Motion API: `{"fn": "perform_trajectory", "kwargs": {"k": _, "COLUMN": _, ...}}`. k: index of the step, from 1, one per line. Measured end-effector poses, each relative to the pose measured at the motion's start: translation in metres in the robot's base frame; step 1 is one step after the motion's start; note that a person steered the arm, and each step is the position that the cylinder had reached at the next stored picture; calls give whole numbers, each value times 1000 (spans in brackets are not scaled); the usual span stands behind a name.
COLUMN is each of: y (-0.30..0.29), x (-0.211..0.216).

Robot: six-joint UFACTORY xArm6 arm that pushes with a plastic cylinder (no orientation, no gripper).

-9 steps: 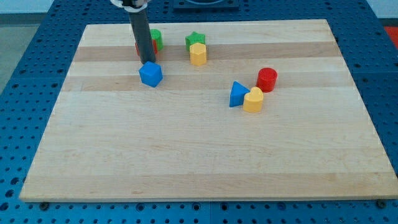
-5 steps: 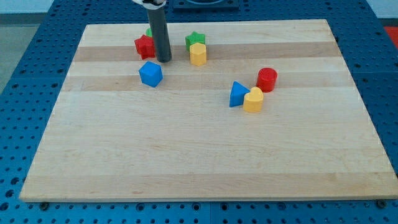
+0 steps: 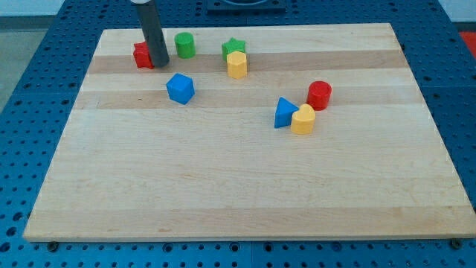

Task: Push the red star to the top left

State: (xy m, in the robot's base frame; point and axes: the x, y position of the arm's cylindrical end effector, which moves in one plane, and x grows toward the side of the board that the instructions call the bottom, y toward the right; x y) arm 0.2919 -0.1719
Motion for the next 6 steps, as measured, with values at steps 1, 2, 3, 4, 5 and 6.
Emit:
{"fn": "perform_trajectory", "kwargs": {"k": 1, "y": -11, "x": 11}}
{"fn": "perform_trajectory", "kwargs": {"k": 2, "y": -24, "x": 12}}
{"fn": "perform_trajectory", "kwargs": {"k": 3, "y": -32, "x": 12}}
{"fn": "perform_trajectory", "kwargs": {"k": 4, "y": -34, "x": 11}}
{"fn": "perform_trajectory", "kwargs": {"k": 5, "y": -37, "x": -1}}
{"fn": "perform_trajectory", "kwargs": {"k": 6, "y": -44, "x": -16}}
